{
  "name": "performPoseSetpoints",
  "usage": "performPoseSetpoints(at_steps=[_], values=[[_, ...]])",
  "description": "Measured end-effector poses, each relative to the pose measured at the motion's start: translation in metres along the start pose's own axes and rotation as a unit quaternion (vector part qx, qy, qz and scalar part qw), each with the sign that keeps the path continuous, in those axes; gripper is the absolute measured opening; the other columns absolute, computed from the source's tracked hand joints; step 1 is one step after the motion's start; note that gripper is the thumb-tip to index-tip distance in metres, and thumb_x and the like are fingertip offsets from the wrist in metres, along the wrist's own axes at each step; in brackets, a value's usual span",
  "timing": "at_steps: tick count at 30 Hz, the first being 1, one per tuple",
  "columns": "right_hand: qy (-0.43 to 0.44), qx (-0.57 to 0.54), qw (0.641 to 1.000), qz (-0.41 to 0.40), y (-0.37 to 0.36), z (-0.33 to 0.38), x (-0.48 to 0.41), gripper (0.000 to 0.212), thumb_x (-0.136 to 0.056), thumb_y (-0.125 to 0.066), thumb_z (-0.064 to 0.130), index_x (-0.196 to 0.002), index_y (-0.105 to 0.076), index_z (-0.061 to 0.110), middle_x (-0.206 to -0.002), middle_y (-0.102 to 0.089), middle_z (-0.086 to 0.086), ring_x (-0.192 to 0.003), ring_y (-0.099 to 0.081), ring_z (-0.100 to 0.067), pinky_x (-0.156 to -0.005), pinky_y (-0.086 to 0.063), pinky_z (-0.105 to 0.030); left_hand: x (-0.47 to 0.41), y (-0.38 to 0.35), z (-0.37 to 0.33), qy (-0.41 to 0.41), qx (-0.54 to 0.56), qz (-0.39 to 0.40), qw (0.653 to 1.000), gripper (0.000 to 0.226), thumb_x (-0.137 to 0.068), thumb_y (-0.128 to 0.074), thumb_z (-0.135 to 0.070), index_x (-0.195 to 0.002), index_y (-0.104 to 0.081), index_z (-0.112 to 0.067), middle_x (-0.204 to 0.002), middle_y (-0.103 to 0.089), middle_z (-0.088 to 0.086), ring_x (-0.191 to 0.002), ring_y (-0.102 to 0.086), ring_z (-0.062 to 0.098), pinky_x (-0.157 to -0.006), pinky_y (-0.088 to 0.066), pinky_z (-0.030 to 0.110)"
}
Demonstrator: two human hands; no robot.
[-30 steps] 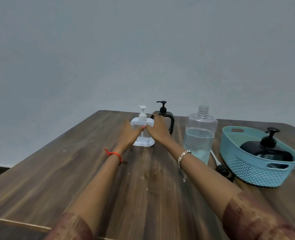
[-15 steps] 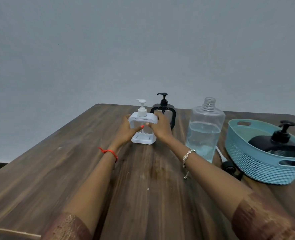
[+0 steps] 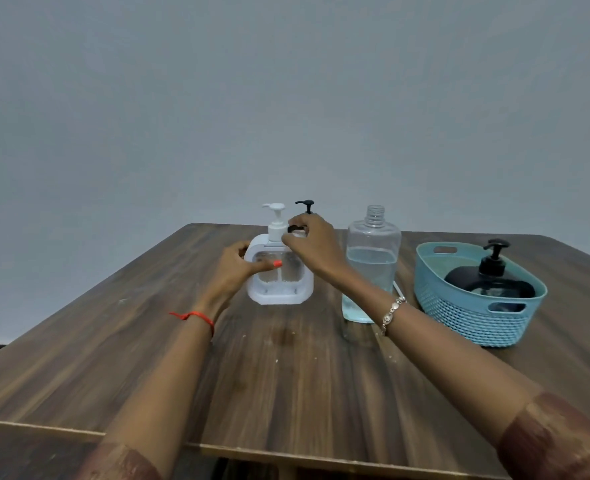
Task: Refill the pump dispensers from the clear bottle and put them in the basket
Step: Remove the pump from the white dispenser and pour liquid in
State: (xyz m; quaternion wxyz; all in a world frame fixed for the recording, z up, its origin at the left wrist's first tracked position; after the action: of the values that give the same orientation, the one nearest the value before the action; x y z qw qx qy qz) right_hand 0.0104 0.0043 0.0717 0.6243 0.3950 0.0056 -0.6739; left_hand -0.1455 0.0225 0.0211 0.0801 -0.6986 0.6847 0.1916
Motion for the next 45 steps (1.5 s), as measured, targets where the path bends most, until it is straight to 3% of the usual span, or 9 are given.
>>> performPoseSetpoints(at_steps=[6, 15, 18, 22, 30, 37, 39, 42, 45], values=[[-0.014, 0.012, 1.000, 0.008, 0.014, 0.014, 0.005, 0.040, -0.071, -0.078, 0.031, -0.061, -0.057, -0.001, -0.057, -0.049, -0.013, -0.048, -0.039, -0.013, -0.044, -0.027, -0.016, 0.016, -0.013, -0.014, -0.007, 0.002, 0.017, 1.000, 0.049, -0.054, -0.088, -0.023, -0.097, -0.066, -0.011, -0.087, -0.070, 0.002, -0.077, -0.067, 0.014, -0.070, -0.053, 0.026], [-0.002, -0.055, 0.995, 0.085, 0.048, 0.021, 0.014, 0.032, -0.071, -0.079, 0.018, -0.053, -0.056, 0.006, -0.057, -0.046, -0.014, -0.058, -0.041, -0.020, -0.057, -0.032, -0.027, 0.024, -0.022, -0.032, -0.014, 0.062, 0.078, 0.995, 0.054, -0.043, -0.085, -0.028, -0.093, -0.069, -0.013, -0.081, -0.073, -0.002, -0.074, -0.068, 0.013, -0.067, -0.055, 0.025], [0.013, -0.129, 0.976, 0.174, 0.061, 0.021, 0.014, 0.007, -0.075, -0.073, 0.006, -0.081, -0.071, 0.010, -0.090, -0.068, -0.019, -0.081, -0.061, -0.021, -0.079, -0.049, -0.031, 0.027, -0.022, -0.034, -0.020, 0.093, 0.112, 0.989, 0.052, -0.044, -0.082, -0.024, -0.093, -0.068, -0.012, -0.081, -0.072, 0.001, -0.074, -0.067, 0.015, -0.066, -0.056, 0.026], [-0.029, -0.238, 0.930, 0.277, 0.078, 0.014, 0.006, 0.047, -0.083, -0.054, -0.013, -0.128, -0.049, -0.002, -0.119, -0.060, -0.017, -0.101, -0.063, -0.018, -0.094, -0.049, -0.024, 0.027, -0.027, -0.038, -0.017, 0.088, 0.119, 0.989, 0.051, -0.043, -0.082, -0.027, -0.090, -0.070, -0.014, -0.082, -0.073, 0.002, -0.075, -0.067, 0.017, -0.069, -0.057, 0.029], [-0.024, -0.054, 0.995, 0.076, 0.059, 0.016, 0.005, 0.053, -0.067, -0.082, 0.028, -0.111, -0.059, 0.009, -0.083, -0.055, 0.000, -0.076, -0.054, -0.010, -0.075, -0.046, -0.024, 0.021, -0.029, -0.040, -0.018, 0.096, 0.075, 0.992, 0.038, -0.052, -0.087, -0.009, -0.086, -0.069, -0.014, -0.073, -0.073, -0.002, -0.067, -0.068, 0.013, -0.061, -0.055, 0.023], [-0.036, -0.173, 0.977, 0.120, 0.061, 0.025, 0.003, 0.024, -0.077, -0.066, -0.001, -0.090, -0.063, 0.019, -0.097, -0.063, -0.010, -0.090, -0.059, -0.016, -0.094, -0.044, -0.033, 0.019, -0.023, -0.038, -0.012, 0.081, 0.051, 0.995, 0.040, -0.058, -0.085, -0.006, -0.093, -0.068, -0.009, -0.080, -0.071, 0.002, -0.069, -0.067, 0.013, -0.062, -0.054, 0.023], [-0.038, -0.121, 0.985, 0.113, 0.057, 0.027, 0.007, 0.028, -0.076, -0.074, 0.018, -0.101, -0.062, 0.013, -0.100, -0.062, -0.008, -0.087, -0.058, -0.013, -0.082, -0.045, -0.024, 0.019, -0.022, -0.039, -0.018, 0.080, 0.050, 0.995, 0.033, -0.064, -0.081, -0.005, -0.093, -0.069, -0.011, -0.081, -0.072, 0.002, -0.071, -0.068, 0.014, -0.064, -0.055, 0.024], [-0.028, -0.048, 0.995, 0.078, 0.053, 0.028, 0.008, 0.029, -0.069, -0.080, 0.030, -0.068, -0.060, 0.009, -0.062, -0.050, 0.001, -0.055, -0.046, -0.006, -0.056, -0.036, -0.021, 0.020, -0.021, -0.038, -0.018, 0.076, 0.048, 0.996, 0.034, -0.064, -0.080, -0.006, -0.096, -0.069, -0.012, -0.086, -0.072, 0.005, -0.074, -0.069, 0.016, -0.068, -0.057, 0.027], [-0.036, -0.070, 0.993, 0.085, 0.056, 0.027, 0.003, 0.018, -0.072, -0.077, 0.018, -0.064, -0.065, 0.008, -0.063, -0.058, -0.003, -0.061, -0.053, -0.012, -0.063, -0.042, -0.024, 0.020, -0.021, -0.038, -0.014, 0.076, 0.048, 0.996, 0.041, -0.062, -0.081, -0.010, -0.100, -0.068, -0.010, -0.089, -0.071, 0.005, -0.076, -0.068, 0.018, -0.070, -0.056, 0.029]])
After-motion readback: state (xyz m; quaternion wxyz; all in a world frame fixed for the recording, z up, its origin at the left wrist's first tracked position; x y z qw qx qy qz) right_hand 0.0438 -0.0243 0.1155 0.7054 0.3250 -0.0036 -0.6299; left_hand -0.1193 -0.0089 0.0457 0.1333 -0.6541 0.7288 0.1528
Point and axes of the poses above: each hand's wrist, its own x-axis away from the middle knuckle, its own y-axis out of the back of the hand, z = x × y, the point moved 1 cm from there along -x, towards the middle knuckle
